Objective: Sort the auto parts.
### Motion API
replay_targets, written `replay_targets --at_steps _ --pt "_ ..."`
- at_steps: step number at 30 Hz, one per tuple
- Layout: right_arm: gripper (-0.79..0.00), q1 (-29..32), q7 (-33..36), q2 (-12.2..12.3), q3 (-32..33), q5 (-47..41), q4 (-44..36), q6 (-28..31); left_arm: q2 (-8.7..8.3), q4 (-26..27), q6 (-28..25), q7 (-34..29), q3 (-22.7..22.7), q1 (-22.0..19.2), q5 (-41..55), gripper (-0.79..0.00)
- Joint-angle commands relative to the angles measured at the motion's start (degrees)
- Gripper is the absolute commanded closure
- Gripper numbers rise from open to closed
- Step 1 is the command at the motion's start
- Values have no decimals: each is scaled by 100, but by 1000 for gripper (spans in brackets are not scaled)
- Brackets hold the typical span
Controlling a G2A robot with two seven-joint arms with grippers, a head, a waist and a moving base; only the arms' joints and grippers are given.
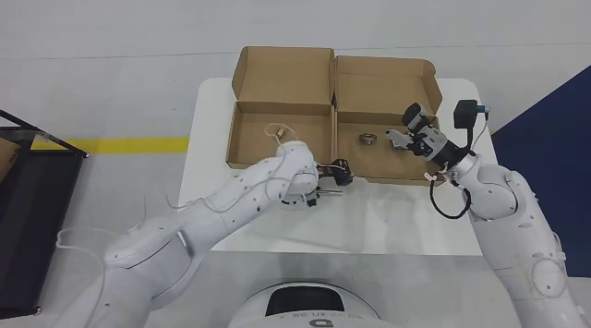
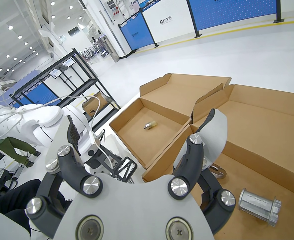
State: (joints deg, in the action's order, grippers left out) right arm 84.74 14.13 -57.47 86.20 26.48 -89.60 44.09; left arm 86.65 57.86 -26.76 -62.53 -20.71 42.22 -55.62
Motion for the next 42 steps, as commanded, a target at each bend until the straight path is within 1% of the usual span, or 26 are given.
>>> replay_targets --at_steps 1,7,15,19,23,28,35,37,38,42 --pt "-785 0 -1 0 0 -1 0 0 -6 -9 12 2 -30 6 -1 -148" --pt "-785 0 -1 0 0 -1 0 0 18 -111 47 -57 -60 8 -18 -157" --pt "-785 0 -1 0 0 -1 0 0 136 -341 63 -70 -20 -37 -4 -157" --pt "-785 0 -1 0 0 -1 0 0 200 -469 52 -69 20 -41 -10 -142" --pt "-785 0 -1 0 0 -1 0 0 273 -633 11 -27 42 -57 35 -157" --pt "-785 0 -1 0 0 -1 0 0 348 -847 -30 75 46 -85 71 -154" --pt "-785 0 -1 0 0 -1 0 0 446 -1000 20 158 63 -110 47 -163" --pt "-785 0 -1 0 0 -1 0 0 465 -1000 37 173 73 -108 8 -117" --pt "-785 0 -1 0 0 -1 0 0 471 -976 62 188 80 -107 -33 0" --pt "-785 0 -1 0 0 -1 0 0 437 -809 226 310 23 -64 -174 0"
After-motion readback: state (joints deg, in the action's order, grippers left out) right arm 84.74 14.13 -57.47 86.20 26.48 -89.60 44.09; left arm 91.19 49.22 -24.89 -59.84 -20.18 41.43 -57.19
